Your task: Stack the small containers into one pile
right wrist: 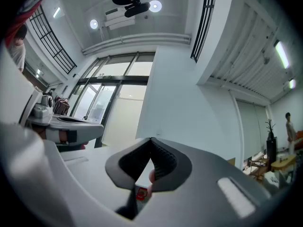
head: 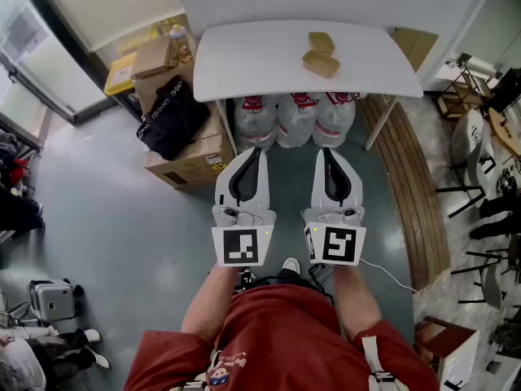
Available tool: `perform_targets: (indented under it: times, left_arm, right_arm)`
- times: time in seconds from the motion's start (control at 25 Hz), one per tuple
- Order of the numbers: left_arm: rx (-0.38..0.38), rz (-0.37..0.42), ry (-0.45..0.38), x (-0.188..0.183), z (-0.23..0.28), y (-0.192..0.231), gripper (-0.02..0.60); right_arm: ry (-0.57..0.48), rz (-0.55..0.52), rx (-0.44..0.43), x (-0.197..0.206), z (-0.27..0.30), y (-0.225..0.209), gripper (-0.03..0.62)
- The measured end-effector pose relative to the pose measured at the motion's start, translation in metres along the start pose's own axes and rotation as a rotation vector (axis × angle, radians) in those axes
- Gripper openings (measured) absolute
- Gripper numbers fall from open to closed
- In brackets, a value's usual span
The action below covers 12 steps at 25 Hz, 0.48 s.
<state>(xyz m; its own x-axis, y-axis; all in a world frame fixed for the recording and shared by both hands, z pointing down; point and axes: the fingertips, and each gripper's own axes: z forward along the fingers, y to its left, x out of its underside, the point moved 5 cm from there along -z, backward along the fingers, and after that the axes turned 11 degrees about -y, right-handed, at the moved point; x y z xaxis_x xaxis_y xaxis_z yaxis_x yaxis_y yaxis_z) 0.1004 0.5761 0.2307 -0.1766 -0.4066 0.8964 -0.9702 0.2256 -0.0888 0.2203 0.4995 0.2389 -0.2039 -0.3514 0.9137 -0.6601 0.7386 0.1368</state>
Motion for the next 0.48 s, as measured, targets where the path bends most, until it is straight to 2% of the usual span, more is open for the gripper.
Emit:
perform_targets:
  times: [0.12,0.48]
  left_arm:
    - [0.002,-0.008,0.002,0.002,0.003,-0.004,0.002]
    - [0.013,-0.008,0.007,0.006,0.011,-0.012,0.002]
  right_arm:
    - [-0.024,0.016,0.011,-0.003,0.003,-0.003,0.000]
    - [0.004,0.009,0.002,0.004,0.003,-0.014,0.000]
